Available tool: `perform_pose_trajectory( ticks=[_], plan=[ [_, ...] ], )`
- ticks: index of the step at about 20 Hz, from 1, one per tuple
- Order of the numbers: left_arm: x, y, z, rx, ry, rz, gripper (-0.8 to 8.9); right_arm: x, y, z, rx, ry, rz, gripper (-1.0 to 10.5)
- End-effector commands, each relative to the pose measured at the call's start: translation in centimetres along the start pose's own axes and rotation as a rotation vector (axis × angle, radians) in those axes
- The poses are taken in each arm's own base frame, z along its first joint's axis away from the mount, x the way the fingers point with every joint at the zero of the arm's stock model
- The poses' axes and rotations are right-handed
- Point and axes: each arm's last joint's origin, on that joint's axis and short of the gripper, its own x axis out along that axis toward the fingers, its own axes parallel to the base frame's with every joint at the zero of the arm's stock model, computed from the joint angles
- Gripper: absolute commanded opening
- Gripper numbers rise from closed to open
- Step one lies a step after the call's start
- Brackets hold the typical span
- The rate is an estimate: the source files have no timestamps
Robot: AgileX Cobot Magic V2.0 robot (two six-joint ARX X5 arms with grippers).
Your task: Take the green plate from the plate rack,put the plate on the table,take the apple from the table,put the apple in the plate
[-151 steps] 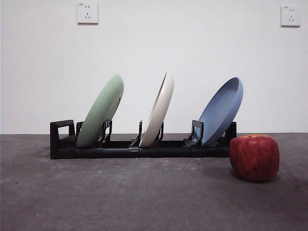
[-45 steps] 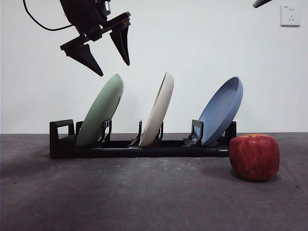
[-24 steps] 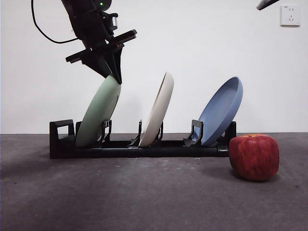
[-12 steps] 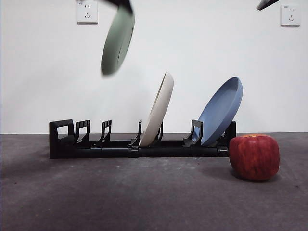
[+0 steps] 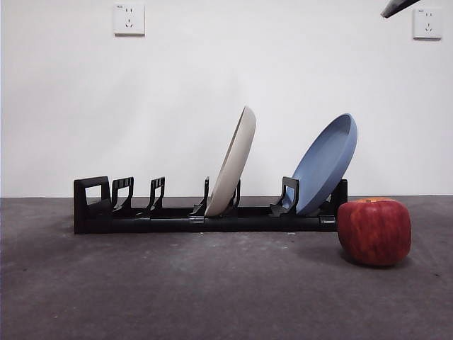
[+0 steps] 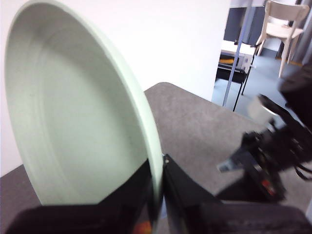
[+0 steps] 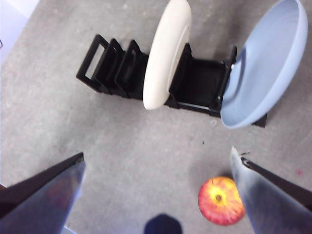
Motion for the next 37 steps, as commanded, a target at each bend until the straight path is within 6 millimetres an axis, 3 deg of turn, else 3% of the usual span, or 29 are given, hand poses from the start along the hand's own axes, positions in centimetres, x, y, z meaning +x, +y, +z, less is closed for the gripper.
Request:
perform_pose_trajectory(
  ticks=[1,5,10,14,18,26,32,37],
  plan=[
    [-1.0,-1.2,-0.9,0.069,0.064,0.044,-0.09,0.0,-0.1,0.1,-0.023,-0.001,-0.022,5.0],
    [-1.9,-3.3,-5.4,0.134,0.276,0.068,-0.09,0.0,-0.2,0.1,-0.031,-0.007,-0.069,5.0],
    [-0.5,-4.8,-14.8,0.114,0.607,0.067,-0.09,0.0,-0.3,0.1,-0.03,-0.011,-0.112,5.0],
    [3.2,-5.4,-22.3,0.124,0.784,0.216,-0.09,0.0,-0.3,0.1,-0.026,-0.011,-0.115,5.0],
    [8.1,-6.1,-27.7,0.115,0.754,0.211,-0.09,0.0,-0.3,0.1,-0.001,-0.012,-0.115,5.0],
    [15.6,-7.6,-32.2,0.193,0.781,0.184,-0.09,0.0,-0.3,0.0,0.01,-0.005,-0.116,5.0],
    [17.6,-8.0,-34.9,0.198,0.879,0.147,-0.09,0.0,-0.3,-0.1,0.013,0.007,-0.117,5.0],
    [18.7,-8.5,-35.9,0.157,0.887,0.068,-0.09,0.0,-0.3,-0.2,0.017,0.017,-0.118,5.0]
  ],
)
